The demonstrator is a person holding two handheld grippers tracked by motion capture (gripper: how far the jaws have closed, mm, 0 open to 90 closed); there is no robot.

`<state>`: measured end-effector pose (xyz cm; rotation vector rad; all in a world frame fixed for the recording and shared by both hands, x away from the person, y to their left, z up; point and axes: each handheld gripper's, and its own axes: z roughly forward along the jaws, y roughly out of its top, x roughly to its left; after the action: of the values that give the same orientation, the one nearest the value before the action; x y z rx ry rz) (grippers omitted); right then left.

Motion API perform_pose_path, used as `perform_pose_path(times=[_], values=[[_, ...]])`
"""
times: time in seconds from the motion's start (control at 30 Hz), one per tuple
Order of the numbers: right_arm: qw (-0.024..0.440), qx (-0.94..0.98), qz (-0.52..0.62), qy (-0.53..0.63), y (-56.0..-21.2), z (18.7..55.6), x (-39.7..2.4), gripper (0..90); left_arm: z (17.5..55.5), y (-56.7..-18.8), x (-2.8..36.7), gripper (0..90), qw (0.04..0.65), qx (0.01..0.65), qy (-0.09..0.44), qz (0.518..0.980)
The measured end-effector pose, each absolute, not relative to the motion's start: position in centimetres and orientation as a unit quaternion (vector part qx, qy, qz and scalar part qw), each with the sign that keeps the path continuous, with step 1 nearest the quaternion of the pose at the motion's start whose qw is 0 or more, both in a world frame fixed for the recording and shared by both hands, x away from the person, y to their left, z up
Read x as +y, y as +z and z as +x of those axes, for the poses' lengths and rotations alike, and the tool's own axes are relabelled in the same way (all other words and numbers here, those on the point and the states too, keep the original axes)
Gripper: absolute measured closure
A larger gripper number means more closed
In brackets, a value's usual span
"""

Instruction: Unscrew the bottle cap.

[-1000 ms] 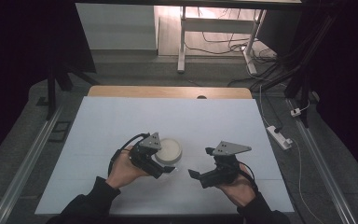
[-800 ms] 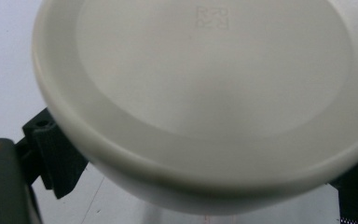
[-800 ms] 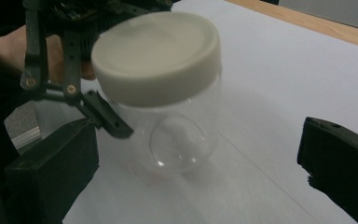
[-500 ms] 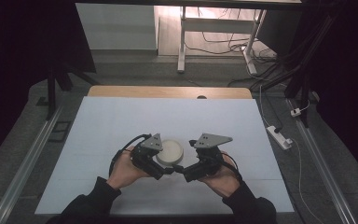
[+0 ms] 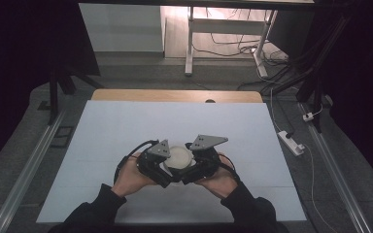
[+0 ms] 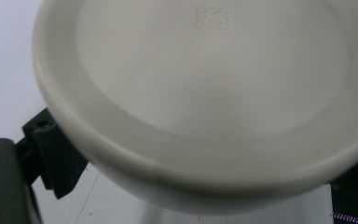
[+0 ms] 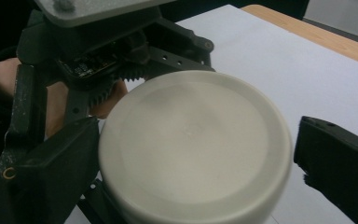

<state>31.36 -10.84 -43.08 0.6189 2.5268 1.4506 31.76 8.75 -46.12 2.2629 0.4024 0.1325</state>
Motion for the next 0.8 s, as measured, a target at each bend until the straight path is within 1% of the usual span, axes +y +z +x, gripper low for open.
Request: perform_pose_path(times=[0.2, 0.33, 0.5, 0.67, 0.8], values=[[0.082, 0.845, 0.197, 0.490, -43.4, 31.5, -10.5, 6.4, 31.8, -46.2, 8.8, 7.6, 0.408, 0.158, 0.049, 0.898], [0.082, 0.846, 0.190, 0.492, -43.4, 31.5, -10.5, 6.9, 31.9, -46.2, 8.8, 7.6, 0.409, 0.155, 0.046, 0.898], [0.072, 0.846, 0.184, 0.494, -43.6, 31.7, -10.6, 7.1, 32.0, -46.3, 8.9, 7.6, 0.411, 0.152, 0.039, 0.898], [0.052, 0.850, 0.155, 0.501, -43.5, 32.1, -10.9, 7.1, 31.9, -46.2, 9.0, 7.6, 0.415, 0.136, 0.031, 0.899], [0.027, 0.851, 0.122, 0.509, -43.6, 32.7, -11.2, 7.1, 31.9, -46.2, 9.0, 7.6, 0.413, 0.123, 0.026, 0.902]])
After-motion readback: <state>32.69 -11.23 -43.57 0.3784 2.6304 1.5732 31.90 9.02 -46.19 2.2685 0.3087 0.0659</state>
